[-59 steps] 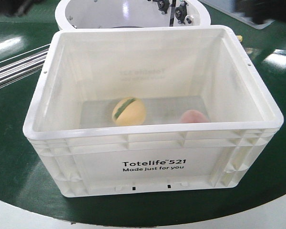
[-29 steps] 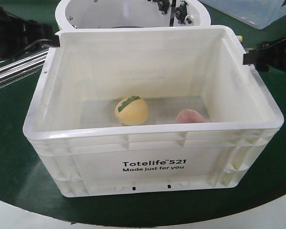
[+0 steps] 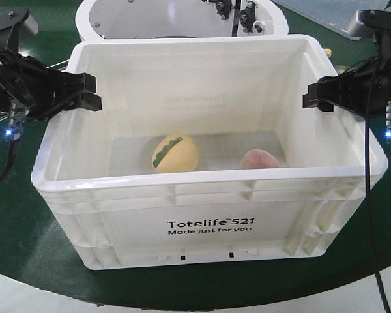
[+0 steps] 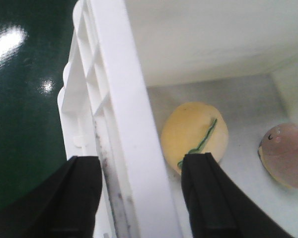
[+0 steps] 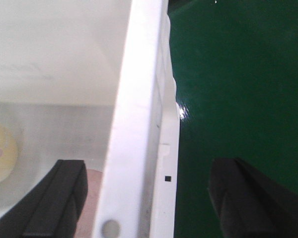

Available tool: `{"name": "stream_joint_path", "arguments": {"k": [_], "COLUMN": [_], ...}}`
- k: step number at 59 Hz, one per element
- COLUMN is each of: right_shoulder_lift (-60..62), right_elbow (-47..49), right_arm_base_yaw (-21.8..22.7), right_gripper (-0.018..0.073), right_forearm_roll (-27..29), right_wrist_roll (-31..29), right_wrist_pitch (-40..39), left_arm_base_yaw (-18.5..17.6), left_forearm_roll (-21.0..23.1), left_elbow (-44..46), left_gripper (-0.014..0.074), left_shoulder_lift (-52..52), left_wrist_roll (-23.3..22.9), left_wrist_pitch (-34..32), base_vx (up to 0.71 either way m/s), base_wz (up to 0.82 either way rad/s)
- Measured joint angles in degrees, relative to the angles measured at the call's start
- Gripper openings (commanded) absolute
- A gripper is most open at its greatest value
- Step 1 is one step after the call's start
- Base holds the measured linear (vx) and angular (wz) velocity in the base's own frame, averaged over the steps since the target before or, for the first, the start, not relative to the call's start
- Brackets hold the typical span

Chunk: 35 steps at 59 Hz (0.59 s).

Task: Place moving items into box and shelve
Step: 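Move both grippers to the crate's side rims and grip them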

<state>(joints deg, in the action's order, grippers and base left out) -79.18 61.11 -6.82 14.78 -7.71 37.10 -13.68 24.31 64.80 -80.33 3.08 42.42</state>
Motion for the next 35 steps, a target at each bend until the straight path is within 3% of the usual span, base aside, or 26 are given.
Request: {"name": "stream_joint_path", "arguments": {"k": [8,19,35], "right_shoulder_lift": [0.0,0.1,0.1], "right_elbow": [0.0,0.3,0.3], "right_arm_base_yaw": [0.0,0.0,0.0], "right_gripper": [0.0307,-0.0005,-0.0008], "right_forearm_roll": [0.0,1.0,1.3], "right_wrist_roll": [0.0,-1.2,-1.3], "right_wrist_pitch": [0.8,1.2,1.2], "left_arm_base_yaw": [0.2,0.2,0.2], "left_forearm_roll": [0.2,-0.2,-0.2], "left_elbow": [0.1,0.1,0.1], "left_gripper": [0.0331,0.0011,-0.0008], "left_shoulder_lift": [0.0,0.0,0.1], "left_wrist_roll": [0.0,-0.2,-0.3], "left_wrist_pitch": [1.4,1.8,1.5], "base_vx": [0.00,0.00,0.00], "base_wz": [0.00,0.00,0.00]}}
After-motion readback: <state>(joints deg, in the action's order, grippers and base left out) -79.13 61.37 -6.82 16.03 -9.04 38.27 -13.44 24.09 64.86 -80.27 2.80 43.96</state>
